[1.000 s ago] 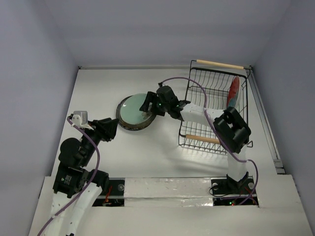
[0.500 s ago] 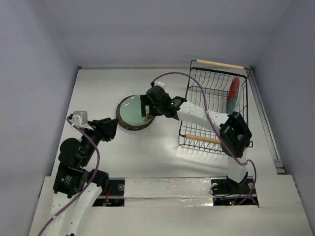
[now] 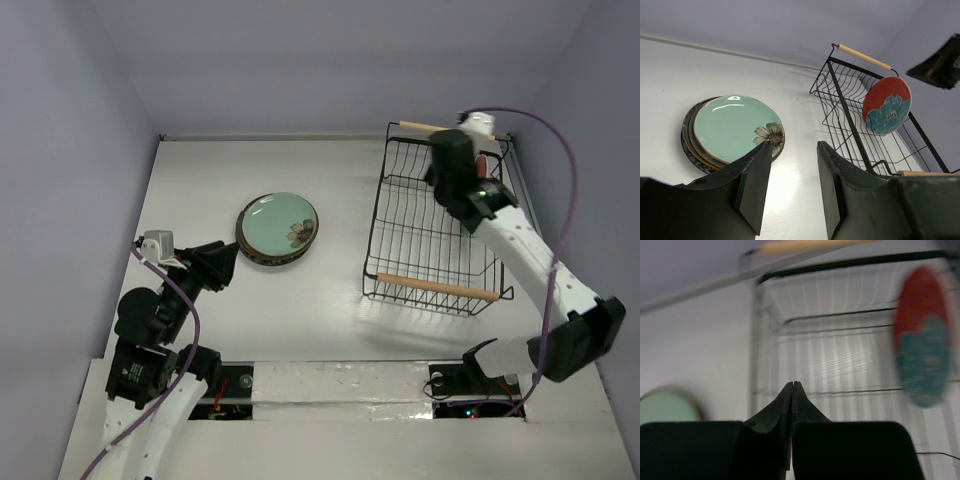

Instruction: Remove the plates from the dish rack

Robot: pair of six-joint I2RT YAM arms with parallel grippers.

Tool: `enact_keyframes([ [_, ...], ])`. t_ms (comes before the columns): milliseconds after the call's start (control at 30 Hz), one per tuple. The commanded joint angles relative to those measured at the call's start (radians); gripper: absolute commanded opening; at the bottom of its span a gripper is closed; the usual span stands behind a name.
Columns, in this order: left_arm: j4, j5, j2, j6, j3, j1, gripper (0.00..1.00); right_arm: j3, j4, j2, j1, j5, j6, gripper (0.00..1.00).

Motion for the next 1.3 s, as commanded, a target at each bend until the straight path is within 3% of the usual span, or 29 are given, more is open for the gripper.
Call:
enact_keyframes([
  [0, 0.051, 0.014, -0.027, 0.002, -0.008, -0.004, 0.38, -0.095, -0.024, -0.101, -0.188, 0.173, -0.021, 0.05],
  [33, 0.050, 0.012, -0.032, 0.002, -0.008, -0.004, 0.38, -0.135, -0.015, -0.113, -0.220, 0.176, -0.027, 0.14],
  [67, 0.050, 0.011, -0.039, 0.000, -0.008, -0.004, 0.38, -0.154, 0.001, -0.124, -0.264, 0.165, -0.041, 0.33],
  [100, 0.050, 0.009, -0.044, 0.000, -0.006, -0.004, 0.38, -0.165, 0.014, -0.127, -0.282, 0.153, -0.061, 0.73],
  [133, 0.048, 0.006, -0.046, 0.000, -0.006, -0.014, 0.38, -0.172, 0.021, -0.120, -0.297, 0.144, -0.069, 0.82],
  [200, 0.047, 0.003, -0.050, 0.000, -0.006, -0.024, 0.38, -0.160, 0.013, -0.075, -0.343, 0.121, -0.087, 0.87],
  [567, 0.042, -0.014, -0.069, 0.000, -0.003, -0.043, 0.39, -0.034, -0.061, 0.144, -0.430, 0.156, -0.171, 0.80],
  [667, 0.039, -0.012, -0.067, 0.000, -0.003, -0.043, 0.39, -0.002, -0.062, 0.179, -0.441, 0.151, -0.193, 0.69],
  [700, 0.039, -0.014, -0.069, 0.000, -0.003, -0.043, 0.39, 0.018, -0.068, 0.201, -0.441, 0.154, -0.205, 0.58],
  [800, 0.039, -0.017, -0.069, -0.001, -0.003, -0.043, 0.39, 0.050, -0.109, 0.235, -0.441, 0.189, -0.219, 0.39],
  [967, 0.038, -0.017, -0.066, -0.001, -0.003, -0.043, 0.39, 0.030, -0.133, 0.200, -0.441, 0.265, -0.246, 0.18],
  [1033, 0.041, -0.017, -0.066, -0.001, -0.002, -0.043, 0.39, 0.018, -0.120, 0.169, -0.441, 0.278, -0.277, 0.04],
  [1067, 0.039, -0.017, -0.064, -0.001, -0.003, -0.043, 0.39, 0.022, -0.127, 0.164, -0.441, 0.283, -0.279, 0.00],
  [1267, 0.038, -0.018, -0.050, -0.003, -0.003, -0.043, 0.39, 0.055, -0.153, 0.101, -0.431, 0.283, -0.294, 0.00],
])
